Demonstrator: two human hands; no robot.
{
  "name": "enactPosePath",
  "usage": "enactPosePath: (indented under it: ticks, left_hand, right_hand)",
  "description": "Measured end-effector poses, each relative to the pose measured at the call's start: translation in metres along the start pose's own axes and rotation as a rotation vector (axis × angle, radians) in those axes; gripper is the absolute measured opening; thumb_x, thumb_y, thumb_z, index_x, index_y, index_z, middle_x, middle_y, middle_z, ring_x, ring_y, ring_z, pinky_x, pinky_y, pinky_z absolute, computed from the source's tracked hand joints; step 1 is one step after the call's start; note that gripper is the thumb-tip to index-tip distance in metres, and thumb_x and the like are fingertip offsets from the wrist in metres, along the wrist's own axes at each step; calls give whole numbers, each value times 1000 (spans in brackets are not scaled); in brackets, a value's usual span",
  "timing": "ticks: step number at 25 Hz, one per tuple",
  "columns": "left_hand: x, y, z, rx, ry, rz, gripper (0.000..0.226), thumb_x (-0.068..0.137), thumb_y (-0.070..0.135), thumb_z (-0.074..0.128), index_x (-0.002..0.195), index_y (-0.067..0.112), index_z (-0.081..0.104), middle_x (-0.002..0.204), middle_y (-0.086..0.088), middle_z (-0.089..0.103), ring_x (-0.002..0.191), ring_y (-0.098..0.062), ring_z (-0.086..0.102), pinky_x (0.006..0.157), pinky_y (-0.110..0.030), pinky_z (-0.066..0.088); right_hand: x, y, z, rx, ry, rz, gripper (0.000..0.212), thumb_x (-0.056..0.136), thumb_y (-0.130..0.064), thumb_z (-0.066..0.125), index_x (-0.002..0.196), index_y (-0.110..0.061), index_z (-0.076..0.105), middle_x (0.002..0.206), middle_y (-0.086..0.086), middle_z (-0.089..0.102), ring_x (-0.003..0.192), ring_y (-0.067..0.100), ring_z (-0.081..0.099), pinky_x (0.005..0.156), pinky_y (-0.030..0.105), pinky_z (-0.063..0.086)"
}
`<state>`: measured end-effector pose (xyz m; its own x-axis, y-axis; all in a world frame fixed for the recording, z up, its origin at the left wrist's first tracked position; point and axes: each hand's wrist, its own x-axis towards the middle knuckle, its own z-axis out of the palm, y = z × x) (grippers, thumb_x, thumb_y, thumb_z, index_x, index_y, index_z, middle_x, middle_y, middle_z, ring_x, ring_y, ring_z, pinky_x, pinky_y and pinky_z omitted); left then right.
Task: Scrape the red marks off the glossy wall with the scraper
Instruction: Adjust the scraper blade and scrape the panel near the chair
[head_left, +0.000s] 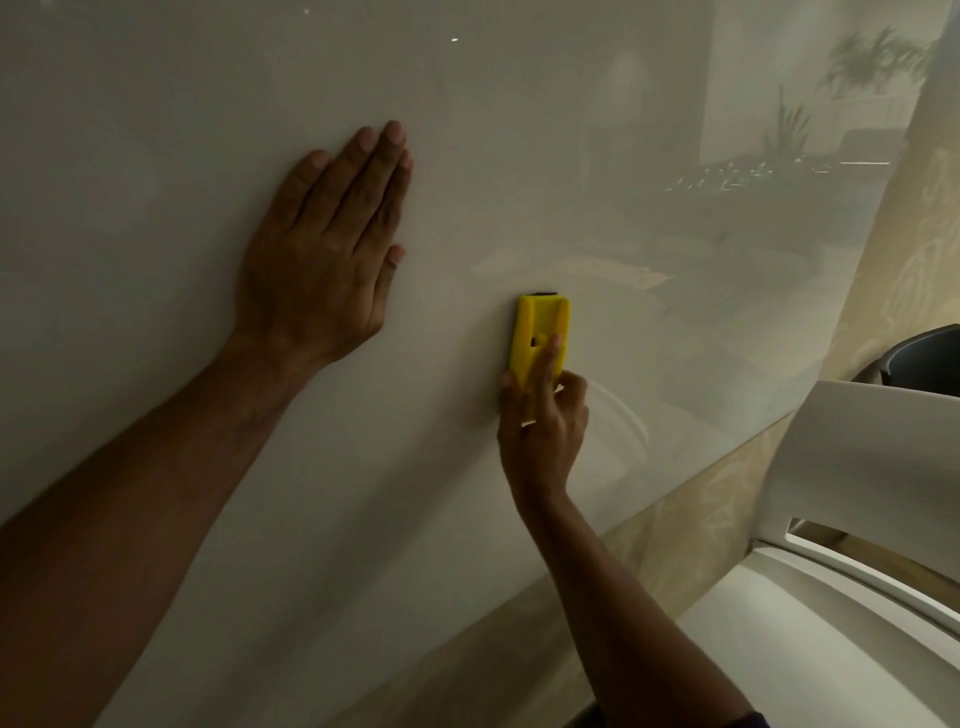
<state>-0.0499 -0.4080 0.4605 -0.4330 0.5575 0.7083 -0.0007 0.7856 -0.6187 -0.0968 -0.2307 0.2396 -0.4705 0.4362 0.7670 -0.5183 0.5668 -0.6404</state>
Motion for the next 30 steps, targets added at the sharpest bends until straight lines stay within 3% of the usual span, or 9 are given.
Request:
enactPosePath:
  ticks: [4,7,12,16,20,24,30]
  left_hand:
    - [-1,0,0,-5,11,2,62,115,31,23,171,7,10,179,-9,8,166,-25,9,134,-41,4]
    - [-9,2,3,-20,30,7,60,115,26,28,170,5,16,178,-11,15,164,-27,16,133,-42,9]
    - [-80,35,9,-259,-18,239,54,105,18,43,156,1,51,163,-17,46,149,-32,49,122,-46,31]
    - [-145,72,4,-543,-124,211,61,102,38,47,148,0,60,156,-17,56,139,-31,60,109,-41,41]
    - [-173,115,4,-655,-218,199,75,101,61,47,142,0,65,143,-14,66,126,-31,66,98,-40,53]
    - [-168,175,9,-734,-221,297,67,96,57,59,134,3,70,125,-10,73,108,-27,69,87,-38,59]
    - [-146,293,17,-1007,-369,374,65,98,49,64,145,4,58,131,-12,69,110,-28,69,90,-39,61]
  right_hand:
    - [-55,-25,-2,23,-165,-314,54,107,-31,55,155,-12,41,105,19,61,88,36,59,71,40,44]
    - [-84,-41,-2,70,-269,-547,54,104,-23,66,154,-17,47,101,17,63,82,35,60,68,42,46]
    - [-93,-25,-21,8,-503,-1035,47,108,-26,62,154,-27,53,115,14,64,86,26,55,77,39,46]
    - [-84,6,-66,-11,-570,-927,51,106,-36,64,149,-10,54,128,11,67,90,26,64,78,37,50]
    - [-63,36,-121,-125,-598,-825,49,107,-48,55,138,-10,61,129,7,71,97,23,68,81,36,56]
    - [-56,67,-169,-234,-599,-763,56,99,-53,58,140,-16,54,125,6,73,96,25,70,80,38,59]
    - [-69,128,-260,-333,-660,-420,63,91,-64,63,139,-23,57,119,-1,74,99,18,63,87,30,46]
